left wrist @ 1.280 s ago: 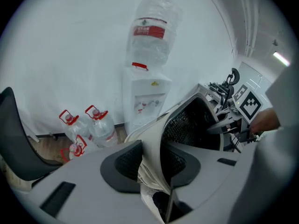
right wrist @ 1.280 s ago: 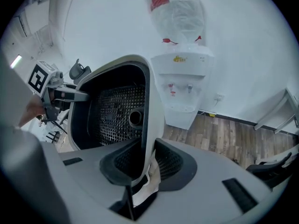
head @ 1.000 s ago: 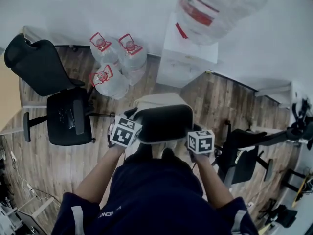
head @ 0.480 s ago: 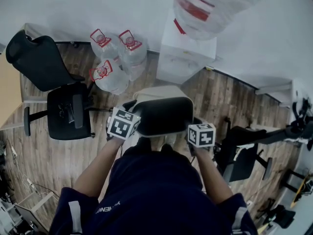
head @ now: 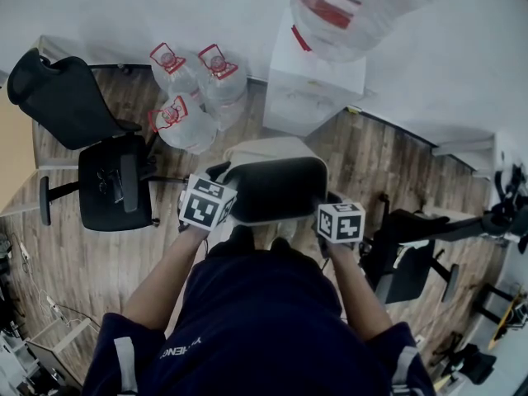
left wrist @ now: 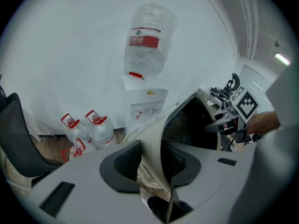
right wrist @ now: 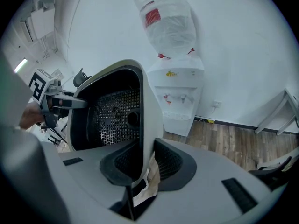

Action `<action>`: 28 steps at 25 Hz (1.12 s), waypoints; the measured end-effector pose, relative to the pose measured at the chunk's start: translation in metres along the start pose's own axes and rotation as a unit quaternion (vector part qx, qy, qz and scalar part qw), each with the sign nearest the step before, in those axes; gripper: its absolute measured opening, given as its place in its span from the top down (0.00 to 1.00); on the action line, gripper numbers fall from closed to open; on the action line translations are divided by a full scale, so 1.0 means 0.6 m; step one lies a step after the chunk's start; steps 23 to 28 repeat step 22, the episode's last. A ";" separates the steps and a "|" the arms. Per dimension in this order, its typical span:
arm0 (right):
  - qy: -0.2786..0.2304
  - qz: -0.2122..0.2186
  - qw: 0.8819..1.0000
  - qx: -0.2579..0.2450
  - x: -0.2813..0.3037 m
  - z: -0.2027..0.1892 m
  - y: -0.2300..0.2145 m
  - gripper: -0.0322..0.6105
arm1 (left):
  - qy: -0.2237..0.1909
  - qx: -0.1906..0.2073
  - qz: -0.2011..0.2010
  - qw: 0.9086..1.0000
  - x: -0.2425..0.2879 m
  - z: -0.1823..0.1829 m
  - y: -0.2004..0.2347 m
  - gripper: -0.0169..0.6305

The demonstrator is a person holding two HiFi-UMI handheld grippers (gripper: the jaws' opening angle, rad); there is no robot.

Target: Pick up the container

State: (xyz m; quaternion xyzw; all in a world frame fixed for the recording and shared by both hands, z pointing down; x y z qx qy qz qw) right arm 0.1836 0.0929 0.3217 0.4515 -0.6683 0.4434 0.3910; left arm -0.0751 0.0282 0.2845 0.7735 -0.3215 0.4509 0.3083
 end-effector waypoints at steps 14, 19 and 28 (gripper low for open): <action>0.000 -0.002 1.000 0.003 -0.004 0.007 -0.020 0.81 | -0.001 0.000 -0.008 1.000 0.012 0.014 -0.008 0.77; 0.001 -0.002 1.000 0.003 -0.002 0.011 -0.026 0.81 | 0.001 -0.001 -0.009 1.000 0.018 0.019 -0.008 0.77; 0.002 -0.003 1.000 0.003 0.000 0.012 -0.031 0.81 | 0.001 -0.001 -0.010 1.000 0.022 0.022 -0.008 0.77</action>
Point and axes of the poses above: the fingertips, and each gripper's own axes: x forward along the fingers, y to its left, z out of its top, the point moved 6 cm from there along -x, backward along the fingers, and after that the axes turned 11 degrees about y, right-handed, at the moved point
